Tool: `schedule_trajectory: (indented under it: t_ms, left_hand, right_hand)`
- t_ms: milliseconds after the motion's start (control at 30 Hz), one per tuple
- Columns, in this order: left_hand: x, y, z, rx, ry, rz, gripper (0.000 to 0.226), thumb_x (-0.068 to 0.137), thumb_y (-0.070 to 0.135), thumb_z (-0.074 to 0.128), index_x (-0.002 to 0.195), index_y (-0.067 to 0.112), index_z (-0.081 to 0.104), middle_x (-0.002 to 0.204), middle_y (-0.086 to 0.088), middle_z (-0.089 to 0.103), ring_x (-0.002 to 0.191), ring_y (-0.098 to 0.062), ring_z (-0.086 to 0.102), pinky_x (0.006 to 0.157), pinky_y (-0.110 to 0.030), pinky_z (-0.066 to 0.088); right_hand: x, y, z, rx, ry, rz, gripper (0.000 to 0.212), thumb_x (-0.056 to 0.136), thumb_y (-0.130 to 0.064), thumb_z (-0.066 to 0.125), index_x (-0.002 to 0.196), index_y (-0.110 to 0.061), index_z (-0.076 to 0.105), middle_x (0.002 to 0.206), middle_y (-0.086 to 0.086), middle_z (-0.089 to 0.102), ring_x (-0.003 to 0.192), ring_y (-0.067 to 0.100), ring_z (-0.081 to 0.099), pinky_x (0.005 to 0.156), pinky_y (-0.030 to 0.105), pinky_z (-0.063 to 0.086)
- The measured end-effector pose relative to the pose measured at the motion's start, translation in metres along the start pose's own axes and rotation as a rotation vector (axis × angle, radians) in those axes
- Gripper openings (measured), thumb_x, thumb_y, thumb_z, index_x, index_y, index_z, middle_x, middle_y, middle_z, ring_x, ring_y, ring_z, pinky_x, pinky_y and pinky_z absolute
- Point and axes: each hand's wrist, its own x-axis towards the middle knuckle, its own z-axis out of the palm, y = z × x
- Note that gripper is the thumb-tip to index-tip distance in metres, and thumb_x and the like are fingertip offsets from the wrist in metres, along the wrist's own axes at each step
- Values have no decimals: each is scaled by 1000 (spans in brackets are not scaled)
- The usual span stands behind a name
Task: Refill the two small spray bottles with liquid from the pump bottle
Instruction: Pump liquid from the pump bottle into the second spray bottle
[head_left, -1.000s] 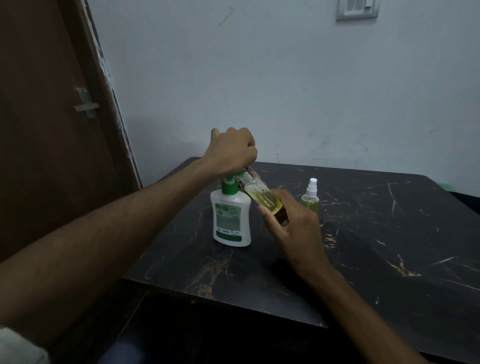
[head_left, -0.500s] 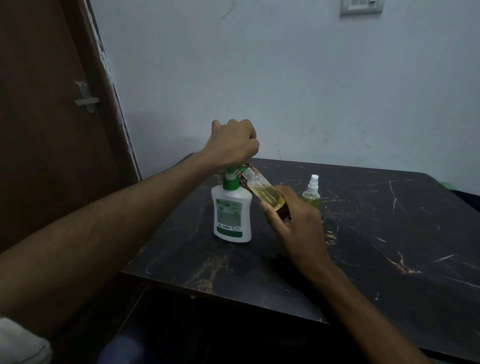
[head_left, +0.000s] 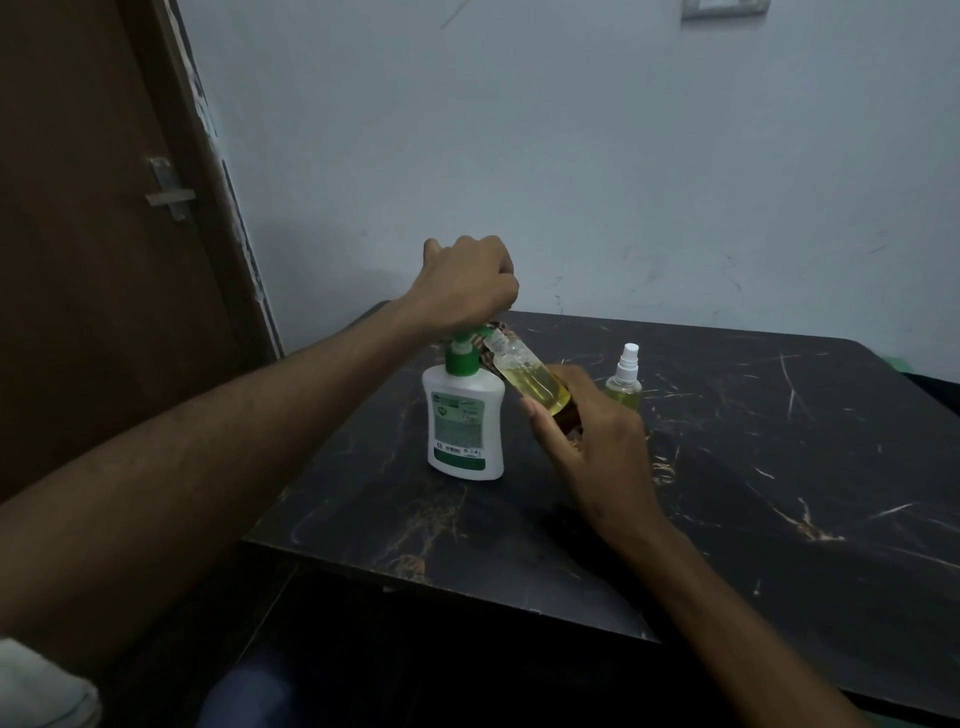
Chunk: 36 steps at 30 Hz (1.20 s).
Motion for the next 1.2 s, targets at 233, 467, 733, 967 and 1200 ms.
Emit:
schedule_trajectory:
  t_ms: [233, 467, 733, 967, 1200]
  left_hand:
    - [-2, -2, 2, 12, -22, 19, 12, 80, 18, 53, 71, 20, 58, 83, -10, 75, 89, -35, 68, 84, -43, 21]
    - [-1, 0, 2, -4, -14, -1, 22, 82, 16, 55, 79, 4, 74, 86, -6, 76, 87, -29, 67, 87, -44, 23]
    - [-1, 0, -3, 11, 21, 2, 20, 83, 18, 54, 76, 9, 71, 86, -8, 76, 86, -29, 66, 89, -44, 24]
    - [-5, 1, 2, 11, -1, -16, 14, 82, 16, 57, 72, 14, 67, 88, -7, 77, 90, -31, 67, 88, -44, 24]
    - [-2, 1, -3, 5, 16, -3, 20, 85, 17, 54, 76, 9, 70, 88, 0, 75, 86, -26, 65, 93, -47, 26]
  right_hand:
    - [0, -1, 0, -4, -3, -1, 33, 102, -43, 57, 125, -20, 62, 96, -9, 68, 78, 1, 61, 66, 15, 48]
    - [0, -1, 0, -6, 3, 0, 34, 102, -44, 57, 126, -20, 62, 97, -9, 69, 79, 2, 62, 67, 19, 52]
    - [-1, -1, -2, 0, 4, 5, 34, 102, -44, 56, 126, -20, 62, 97, -9, 68, 79, 3, 62, 68, 20, 52]
    - [0, 0, 1, -2, -5, -2, 36, 101, -48, 53, 126, -23, 61, 97, -11, 67, 79, 2, 61, 68, 26, 53]
    - [0, 0, 0, 3, 12, 6, 39, 101, -49, 53, 127, -22, 62, 99, -13, 66, 81, 2, 62, 69, 22, 54]
